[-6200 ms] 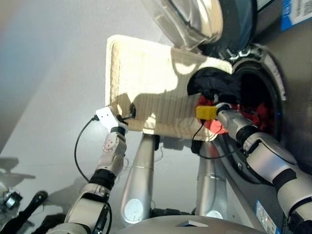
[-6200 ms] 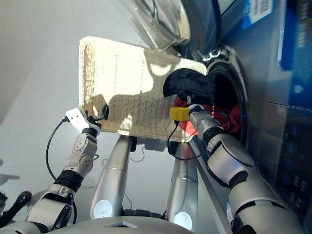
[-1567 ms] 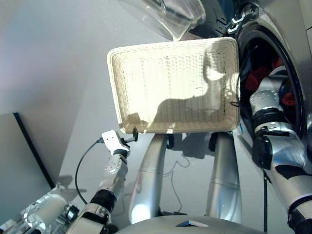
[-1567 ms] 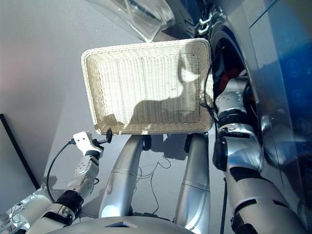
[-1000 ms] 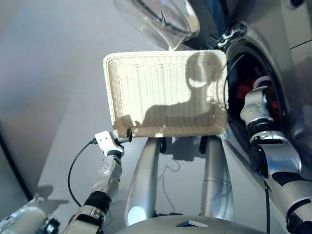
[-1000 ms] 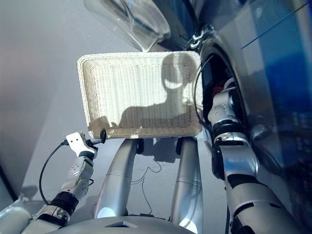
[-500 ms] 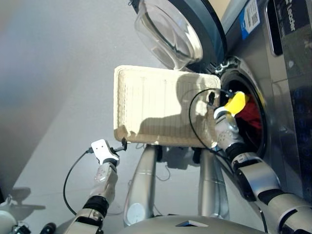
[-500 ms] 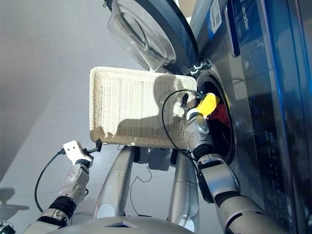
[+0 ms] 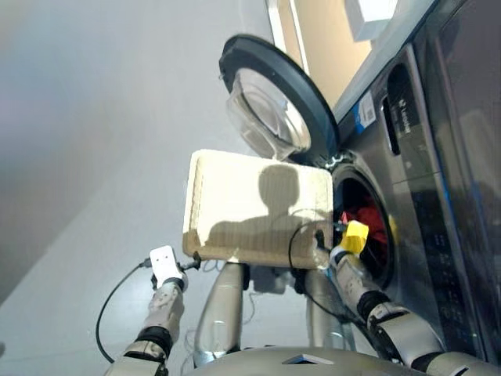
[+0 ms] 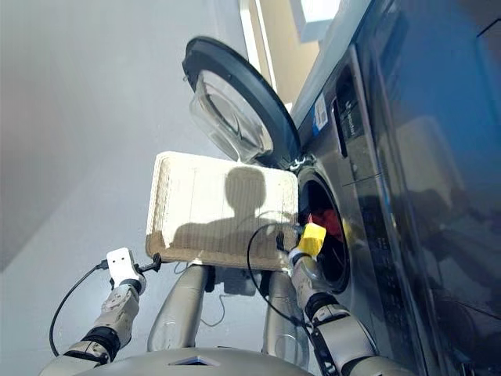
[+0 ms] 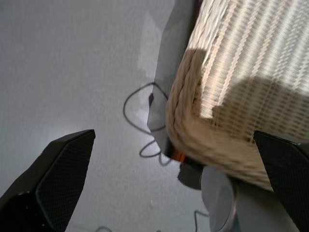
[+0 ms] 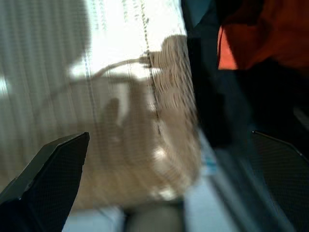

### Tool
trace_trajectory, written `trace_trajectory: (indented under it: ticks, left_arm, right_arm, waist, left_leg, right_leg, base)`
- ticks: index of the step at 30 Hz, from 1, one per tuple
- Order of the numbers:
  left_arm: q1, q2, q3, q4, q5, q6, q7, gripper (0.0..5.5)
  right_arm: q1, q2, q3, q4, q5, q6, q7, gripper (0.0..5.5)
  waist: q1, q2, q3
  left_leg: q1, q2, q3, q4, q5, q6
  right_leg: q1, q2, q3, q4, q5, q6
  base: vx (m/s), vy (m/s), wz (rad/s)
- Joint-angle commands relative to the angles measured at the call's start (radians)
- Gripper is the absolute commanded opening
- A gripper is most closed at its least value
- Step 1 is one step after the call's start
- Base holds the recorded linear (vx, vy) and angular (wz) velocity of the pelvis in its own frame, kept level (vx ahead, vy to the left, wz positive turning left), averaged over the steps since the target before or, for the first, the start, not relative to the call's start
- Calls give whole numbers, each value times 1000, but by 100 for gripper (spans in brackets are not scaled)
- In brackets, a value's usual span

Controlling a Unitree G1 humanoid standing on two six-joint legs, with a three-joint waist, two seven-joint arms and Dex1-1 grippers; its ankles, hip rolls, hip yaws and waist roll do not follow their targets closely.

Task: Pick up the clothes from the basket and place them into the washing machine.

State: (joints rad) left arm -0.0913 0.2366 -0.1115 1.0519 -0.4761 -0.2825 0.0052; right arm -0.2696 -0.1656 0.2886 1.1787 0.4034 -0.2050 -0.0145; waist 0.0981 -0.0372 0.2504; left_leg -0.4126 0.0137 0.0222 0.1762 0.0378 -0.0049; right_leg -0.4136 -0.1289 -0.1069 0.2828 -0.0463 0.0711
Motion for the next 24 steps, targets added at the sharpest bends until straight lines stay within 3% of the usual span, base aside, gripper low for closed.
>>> trace_trajectory:
  ticks: [1, 2, 3, 4, 5, 6, 7, 8, 9, 10, 14, 15, 16, 17, 18, 19, 20, 21, 23, 24]
  left_arm:
    - [43, 1, 19, 46, 76, 2, -15, 550]
    - [46, 1, 23, 59, 88, 4, -13, 550]
    - [47, 1, 28, 65, 89, 5, -9, 550]
    - [54, 2, 47, 80, 95, 14, -7, 550]
    - [54, 2, 47, 80, 95, 14, -7, 550]
    - [60, 3, 53, 92, 104, 17, -5, 550]
    - [61, 3, 54, 108, 109, 22, -8, 550]
    - [66, -1, 56, 123, 116, 24, -14, 550]
    - [69, -2, 49, 131, 129, 28, -15, 550]
    - [78, -8, 51, 140, 130, 30, -18, 550]
    - [82, -27, 33, 156, 173, 37, -10, 550]
    - [73, -42, 33, 165, 167, 35, -1, 550]
    - [66, -48, 33, 179, 174, 40, 1, 550]
    - [65, -51, 32, 189, 185, 46, -1, 550]
    - [65, -51, 32, 189, 185, 46, -1, 550]
    - [66, -58, 26, 207, 200, 55, -7, 550]
    - [67, -58, 26, 207, 200, 55, -7, 550]
    - [75, -64, 9, 216, 233, 58, -7, 550]
    - [72, -69, -8, 219, 256, 60, -5, 550]
    - [75, -71, -9, 218, 259, 62, -7, 550]
  right_arm:
    - [49, -11, 37, 28, -159, 18, 5, 550]
    - [61, -12, 40, 34, -181, 23, 8, 550]
    - [64, -10, 42, 36, -189, 26, 7, 550]
    - [73, 0, 35, 47, -204, 25, 0, 550]
    - [73, 0, 35, 47, -204, 25, 0, 550]
    - [82, 6, 32, 57, -203, 27, 5, 550]
    - [90, 13, 25, 74, -205, 29, 2, 550]
    - [97, 18, 27, 83, -212, 29, 1, 550]
    - [106, 20, 25, 93, -213, 32, 0, 550]
    - [112, 25, 47, 113, -260, 36, -8, 550]
    - [147, 14, 58, 125, -316, 48, -23, 550]
    - [148, 1, 57, 130, -327, 45, -34, 550]
    - [150, -1, 56, 132, -335, 48, -31, 550]
    - [159, -3, 52, 131, -345, 54, -29, 550]
    - [159, -3, 52, 131, -345, 54, -29, 550]
    - [174, -6, 42, 142, -371, 63, -30, 550]
    - [175, -6, 42, 142, -371, 63, -30, 550]
    - [195, -6, 35, 153, -383, 71, -26, 550]
    - [197, -11, 19, 157, -384, 75, -31, 550]
    - [201, -10, 17, 159, -385, 76, -27, 550]
  waist:
    - [-6, 26, -61]
    - [-11, 34, -61]
    - [-15, 41, -56]
    - [-9, 56, -47]
    - [-9, 57, -49]
    - [-4, 56, -57]
    - [7, 49, -70]
    - [17, 36, -93]
    - [28, 25, -117]
    - [38, 27, -143]
    - [37, 27, -156]
    - [47, 17, -144]
    - [29, 11, -145]
    - [11, 1, -153]
    - [10, 1, -155]
    - [-18, -13, -193]
    - [-17, -12, -192]
    - [-42, 1, -241]
    - [-53, 9, -256]
    - [-55, 13, -264]
  left_leg:
    - [28, -70, 13, -58, 32, 18]
    - [54, -69, 13, -63, 33, 22]
    - [78, -65, 16, -72, 38, 26]
    - [108, -48, 38, -81, 57, 33]
    - [106, -47, 38, -81, 58, 33]
    - [120, -40, 47, -99, 68, 32]
    - [134, -37, 60, -113, 75, 27]
    - [144, -38, 65, -137, 85, 15]
    - [148, -39, 63, -161, 97, 5]
    - [154, -23, 70, -191, 130, -19]
    - [155, -19, 67, -186, 156, -37]
    - [169, -46, -39, -126, 121, -42]
    - [194, -46, -38, -99, 88, -38]
    - [219, -34, -3, -71, 54, -31]
    - [216, -34, -3, -71, 55, -32]
    - [285, 1, 59, -65, 16, -27]
    - [289, 2, 60, -66, 16, -28]
    - [351, 3, 77, -186, 27, -34]
    - [369, 0, 80, -240, 40, -39]
    - [373, -5, 69, -253, 43, -39]
  right_leg:
    - [30, -50, -12, -115, 161, 49]
    - [33, -43, -6, -84, 156, 51]
    - [35, -25, 0, -47, 141, 47]
    - [83, 37, -38, 104, 48, 25]
    - [82, 38, -38, 102, 50, 25]
    - [120, 74, -49, 135, 10, 18]
    - [167, 100, -67, 133, -23, 18]
    - [230, 120, -69, 57, -39, 17]
    - [253, 140, -39, -17, -43, 6]
    - [273, 159, -10, -83, -34, -4]
    - [325, 156, -17, -160, -18, -8]
    - [327, 138, -9, -155, -6, -9]
    - [330, 122, -15, -160, 5, -7]
    - [329, 107, -21, -167, 16, -7]
    - [327, 108, -21, -168, 17, -7]
    - [323, 81, -41, -184, 42, 0]
    - [326, 81, -40, -185, 41, 0]
    - [336, 81, -51, -214, 54, 11]
    - [340, 78, -53, -232, 71, 19]
    - [345, 78, -54, -243, 75, 21]
  base:
    - [83, 159, -144]
    - [25, 84, -92]
    - [-3, 181, -47]
    - [-25, 140, -8]
    - [-15, 111, -255]
    - [29, 10, -366]
    - [43, -32, -486]
    - [49, -77, -426]
    - [4, -111, -320]
    - [-24, -92, -185]
    - [-101, -22, -60]
    - [-206, 50, 9]
    - [-257, 70, -65]
    - [-130, 40, 10]
    - [-119, 88, 180]
    - [-66, 67, 257]
    - [-45, 143, 208]
    - [23, 75, 192]
    - [-25, 101, 438]
    - [-58, 142, 513]
